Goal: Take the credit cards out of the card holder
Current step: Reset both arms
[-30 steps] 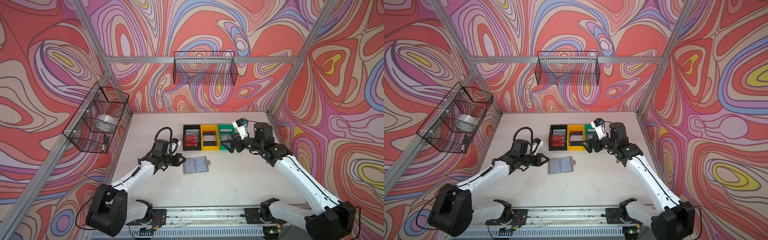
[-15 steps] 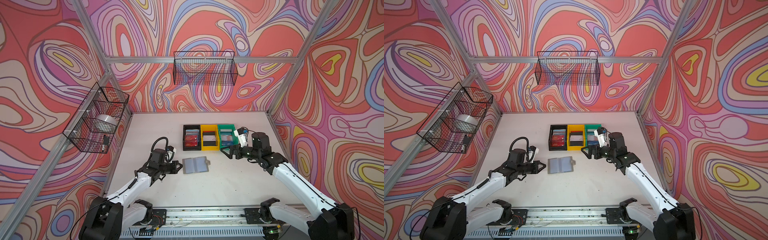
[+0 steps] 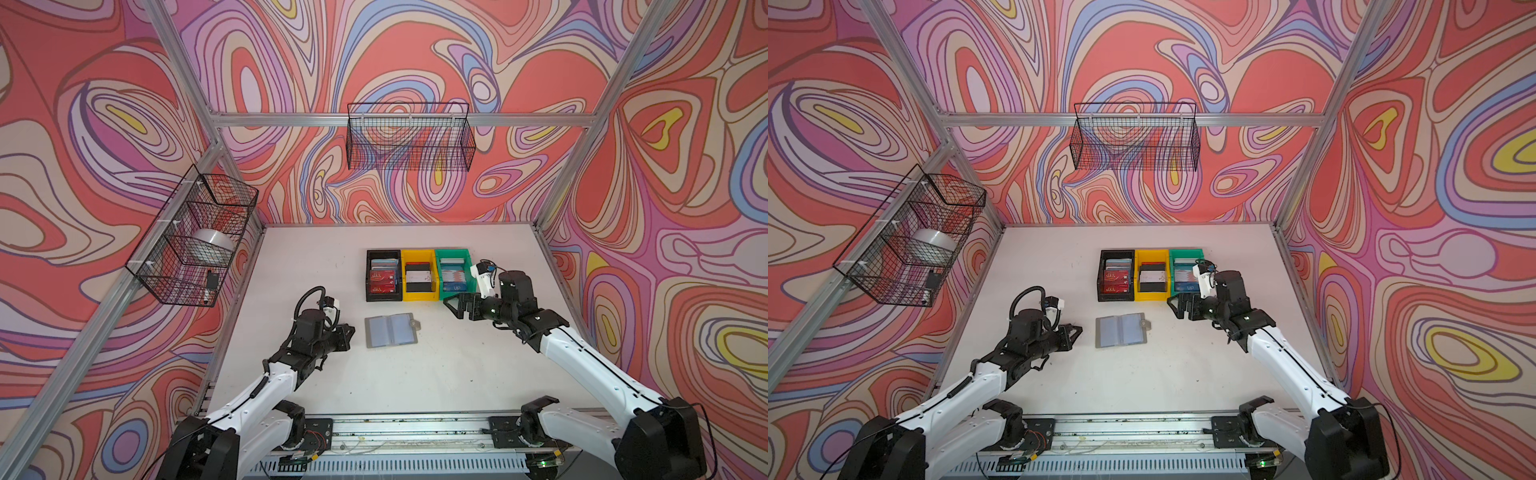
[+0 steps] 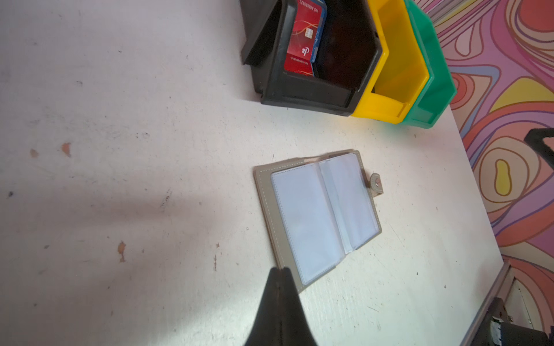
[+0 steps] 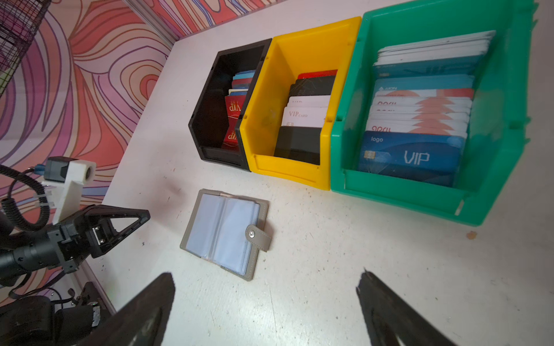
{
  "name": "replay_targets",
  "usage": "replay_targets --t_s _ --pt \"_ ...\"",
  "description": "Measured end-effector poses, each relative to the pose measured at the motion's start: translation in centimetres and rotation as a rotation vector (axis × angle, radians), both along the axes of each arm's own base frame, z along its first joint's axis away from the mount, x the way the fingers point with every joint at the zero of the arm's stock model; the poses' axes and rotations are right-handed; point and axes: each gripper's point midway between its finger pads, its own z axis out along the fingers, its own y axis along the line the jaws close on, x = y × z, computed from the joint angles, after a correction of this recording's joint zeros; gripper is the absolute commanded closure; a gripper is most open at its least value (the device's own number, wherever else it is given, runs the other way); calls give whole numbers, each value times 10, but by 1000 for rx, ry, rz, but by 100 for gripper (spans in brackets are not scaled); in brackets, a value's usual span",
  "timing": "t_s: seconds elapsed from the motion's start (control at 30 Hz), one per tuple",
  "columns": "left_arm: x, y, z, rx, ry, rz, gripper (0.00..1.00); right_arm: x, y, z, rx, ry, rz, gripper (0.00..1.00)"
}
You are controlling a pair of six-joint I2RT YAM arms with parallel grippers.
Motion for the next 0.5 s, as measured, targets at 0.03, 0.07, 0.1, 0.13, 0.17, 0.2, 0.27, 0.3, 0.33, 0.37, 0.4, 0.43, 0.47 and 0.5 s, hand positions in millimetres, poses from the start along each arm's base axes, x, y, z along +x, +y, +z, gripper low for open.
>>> replay_targets --t_s 0.03,0.07,0.1,0.13,0.17,0.2,0.27,0.3,0.33,0.37,0.4,0.43,0.47,0.5 --pt "0 2 -2 6 -3 8 93 0 -1 -2 -5 0 -3 2" --pt "0 4 -3 14 -7 16 91 0 -2 -5 -12 3 -8 2" --pt "0 6 -3 22 -12 25 90 0 -4 -6 -19 2 -15 2" --pt "1 8 -2 29 -19 32 89 2 -5 -6 -26 -3 -22 2" --pt "3 10 0 39 -33 41 87 3 -7 -5 -35 -13 -31 2" --pt "4 12 1 48 -45 46 86 5 -9 -4 -46 -22 -43 2" --pt "7 16 5 68 -68 61 82 7 -15 -1 -70 -47 -68 2" --pt "8 18 7 80 -81 68 80 9 -19 1 -84 -62 -83 2" --pt "10 20 10 88 -94 73 78 10 -22 3 -98 -77 -96 2" --pt "12 21 12 97 -108 79 77 12 -26 5 -115 -94 -114 2" --pt "14 23 16 107 -123 86 75 14 -30 7 -132 -111 -130 2" --pt "15 25 19 115 -135 92 74 16 -34 9 -149 -126 -145 1" --pt "17 26 21 124 -147 97 72 17 -38 11 -166 -141 -161 2" --pt "18 28 24 134 -158 102 71 18 -42 13 -183 -153 -179 2"
